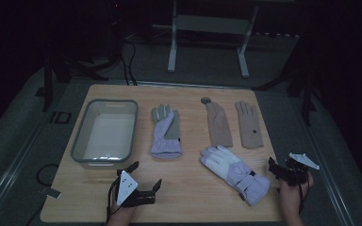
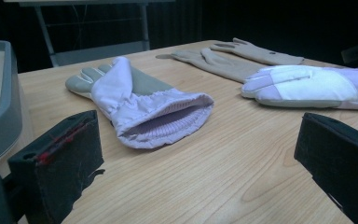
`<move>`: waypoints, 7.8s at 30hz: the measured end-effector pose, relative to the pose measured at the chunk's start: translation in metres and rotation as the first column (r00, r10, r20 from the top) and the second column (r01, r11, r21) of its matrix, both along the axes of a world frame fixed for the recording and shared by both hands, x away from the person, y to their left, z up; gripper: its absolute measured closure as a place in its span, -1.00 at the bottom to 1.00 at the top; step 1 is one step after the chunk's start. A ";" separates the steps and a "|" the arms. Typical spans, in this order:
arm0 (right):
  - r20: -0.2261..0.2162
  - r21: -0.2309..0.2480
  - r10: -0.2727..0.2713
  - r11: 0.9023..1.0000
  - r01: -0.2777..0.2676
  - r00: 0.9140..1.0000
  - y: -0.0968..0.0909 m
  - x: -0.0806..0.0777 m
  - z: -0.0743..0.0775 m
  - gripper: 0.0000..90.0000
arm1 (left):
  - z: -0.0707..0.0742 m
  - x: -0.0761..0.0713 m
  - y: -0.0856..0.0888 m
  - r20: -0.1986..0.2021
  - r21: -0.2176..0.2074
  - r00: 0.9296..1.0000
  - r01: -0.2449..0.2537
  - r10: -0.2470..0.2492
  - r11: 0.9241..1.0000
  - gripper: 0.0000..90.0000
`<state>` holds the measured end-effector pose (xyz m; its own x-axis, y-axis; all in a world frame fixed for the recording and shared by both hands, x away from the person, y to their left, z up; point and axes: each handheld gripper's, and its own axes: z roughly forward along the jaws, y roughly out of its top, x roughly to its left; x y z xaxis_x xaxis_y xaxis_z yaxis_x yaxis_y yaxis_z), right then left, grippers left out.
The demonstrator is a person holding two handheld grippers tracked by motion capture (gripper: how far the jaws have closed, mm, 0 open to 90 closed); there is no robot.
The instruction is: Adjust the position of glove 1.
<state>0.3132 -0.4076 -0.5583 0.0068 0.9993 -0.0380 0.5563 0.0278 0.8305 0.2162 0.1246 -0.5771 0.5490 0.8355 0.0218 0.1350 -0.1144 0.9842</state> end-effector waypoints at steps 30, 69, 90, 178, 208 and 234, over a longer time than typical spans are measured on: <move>0.050 -0.025 0.131 0.991 -0.130 0.990 0.045 0.036 0.150 -0.74 | 0.000 0.001 0.004 -0.009 -0.038 1.000 0.011 -0.011 0.999 -0.98; -0.104 0.160 0.483 0.871 -0.464 0.870 0.297 0.118 0.156 -0.71 | -0.001 0.001 0.007 -0.012 -0.063 0.998 0.056 -0.056 0.996 -0.98; -0.298 0.213 0.466 0.883 -0.418 0.833 0.375 0.150 0.056 -0.68 | 0.000 0.000 0.005 0.000 -0.056 0.997 0.083 -0.084 0.995 -0.98; -0.200 0.338 0.367 0.896 -0.288 0.909 0.346 0.074 0.010 0.53 | 0.000 0.000 0.002 0.002 -0.022 0.997 0.078 -0.078 0.997 -0.98; -0.239 0.249 0.640 0.767 -0.591 0.730 0.280 0.086 0.082 -0.60 | 0.000 0.000 0.004 0.003 -0.032 0.997 0.078 -0.078 0.996 -0.98; -0.227 0.126 0.739 0.668 -0.734 0.634 0.174 0.060 0.088 -0.75 | 0.000 0.000 0.003 0.006 -0.029 0.997 0.083 -0.083 0.996 -0.98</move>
<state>0.3728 -0.2334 -0.4700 -0.7380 0.6690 0.0880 0.5356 0.5014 0.6795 0.2163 0.1277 -0.5776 0.6162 0.7876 0.0012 0.1211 -0.0963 0.9880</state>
